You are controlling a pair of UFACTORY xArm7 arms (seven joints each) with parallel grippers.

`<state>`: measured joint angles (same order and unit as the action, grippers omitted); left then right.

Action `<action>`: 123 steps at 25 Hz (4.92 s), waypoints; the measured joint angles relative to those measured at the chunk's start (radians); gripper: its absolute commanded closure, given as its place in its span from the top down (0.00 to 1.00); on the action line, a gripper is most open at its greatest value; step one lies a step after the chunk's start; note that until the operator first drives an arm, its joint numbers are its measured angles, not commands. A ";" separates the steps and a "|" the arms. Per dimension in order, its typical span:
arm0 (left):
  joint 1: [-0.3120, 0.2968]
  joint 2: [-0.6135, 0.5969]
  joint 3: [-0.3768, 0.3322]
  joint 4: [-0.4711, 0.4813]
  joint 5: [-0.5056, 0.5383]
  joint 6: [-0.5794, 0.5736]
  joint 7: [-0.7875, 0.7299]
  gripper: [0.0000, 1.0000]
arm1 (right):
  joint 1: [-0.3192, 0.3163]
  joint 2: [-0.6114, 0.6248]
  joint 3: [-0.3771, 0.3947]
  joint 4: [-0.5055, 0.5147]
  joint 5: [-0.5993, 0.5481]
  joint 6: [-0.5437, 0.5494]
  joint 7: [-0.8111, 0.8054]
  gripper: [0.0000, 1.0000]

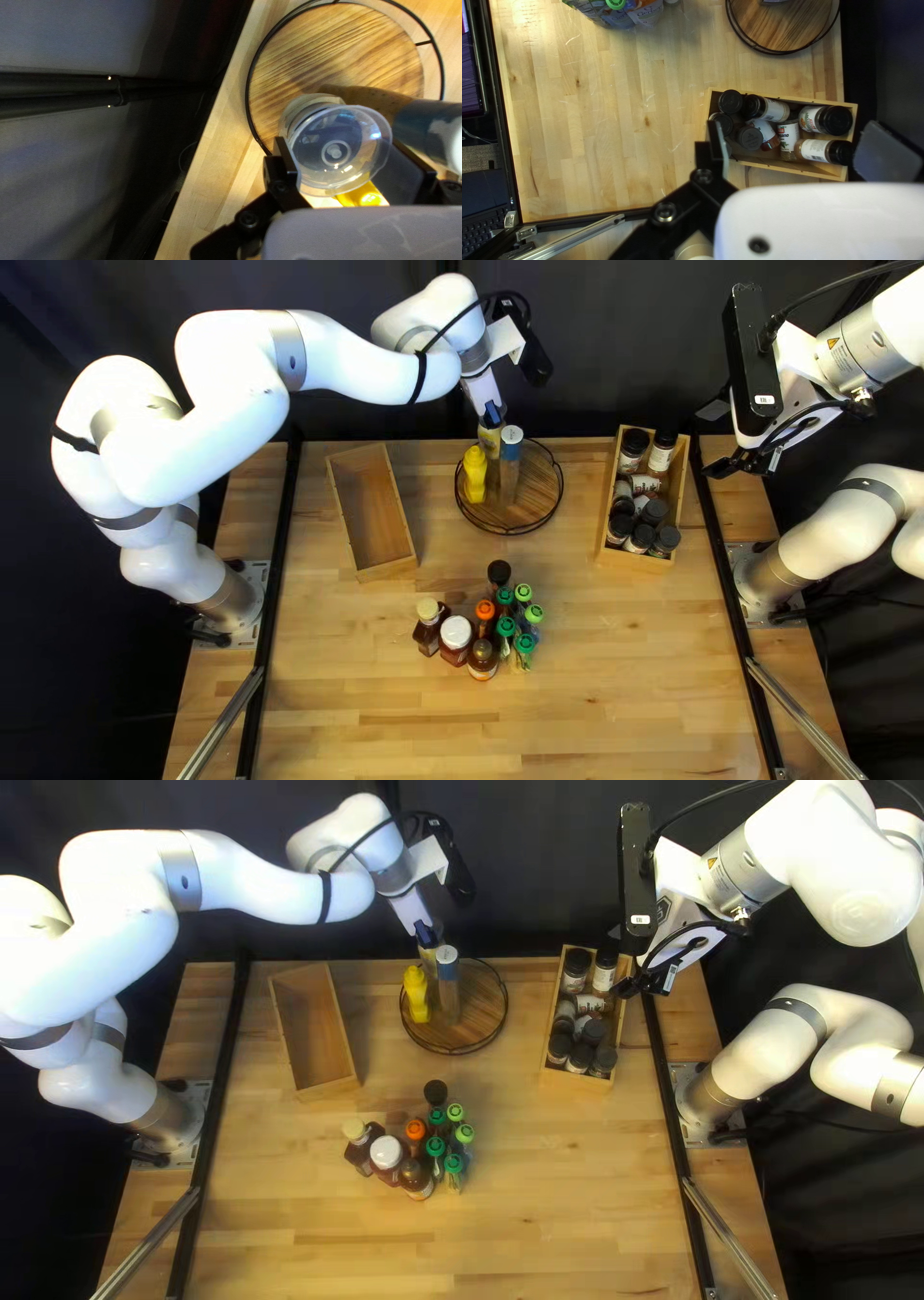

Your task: Separate condiments, baby food and spices and place it in 3 different racks/containers

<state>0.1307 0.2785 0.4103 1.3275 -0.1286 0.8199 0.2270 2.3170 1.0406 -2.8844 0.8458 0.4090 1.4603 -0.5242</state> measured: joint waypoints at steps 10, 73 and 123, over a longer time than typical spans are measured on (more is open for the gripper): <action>0.000 0.021 -0.007 -0.016 -0.010 -0.026 0.004 0.06 | 0.000 0.000 0.000 0.000 0.000 0.000 0.000 1.00; -0.354 -0.571 -0.390 -0.446 0.102 0.323 0.090 1.00 | 0.000 0.000 0.000 0.000 0.000 0.000 0.000 1.00; -0.232 -0.512 -0.310 -0.002 0.345 0.689 0.066 0.00 | 0.000 0.000 0.000 0.000 0.000 0.000 0.000 1.00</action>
<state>-0.1008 -0.2336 0.1001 1.3252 0.2161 1.5087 0.2927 2.3170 1.0406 -2.8844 0.8458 0.4090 1.4603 -0.5242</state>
